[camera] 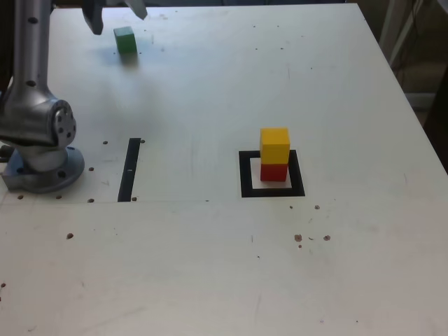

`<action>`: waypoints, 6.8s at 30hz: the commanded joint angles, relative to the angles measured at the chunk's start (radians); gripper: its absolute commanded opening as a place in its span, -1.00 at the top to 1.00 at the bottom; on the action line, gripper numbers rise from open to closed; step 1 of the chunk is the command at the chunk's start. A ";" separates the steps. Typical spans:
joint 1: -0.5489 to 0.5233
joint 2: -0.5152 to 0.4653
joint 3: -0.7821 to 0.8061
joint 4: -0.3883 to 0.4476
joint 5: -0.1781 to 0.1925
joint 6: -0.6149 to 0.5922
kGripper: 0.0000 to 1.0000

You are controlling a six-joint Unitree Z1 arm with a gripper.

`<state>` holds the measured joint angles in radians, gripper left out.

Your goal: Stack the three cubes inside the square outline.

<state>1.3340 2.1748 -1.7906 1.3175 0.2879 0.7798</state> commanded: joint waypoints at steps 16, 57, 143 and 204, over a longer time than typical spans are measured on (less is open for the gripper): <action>-0.015 0.037 0.019 -0.033 -0.033 0.056 -0.72; -0.117 -0.024 0.085 -0.089 -0.058 0.014 0.79; -1.440 -0.141 -0.098 0.222 -0.211 -0.778 0.77; -1.428 -0.066 -0.123 0.237 -0.227 -0.733 -0.82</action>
<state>-0.0956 2.1073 -1.9082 1.5522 0.0576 0.0457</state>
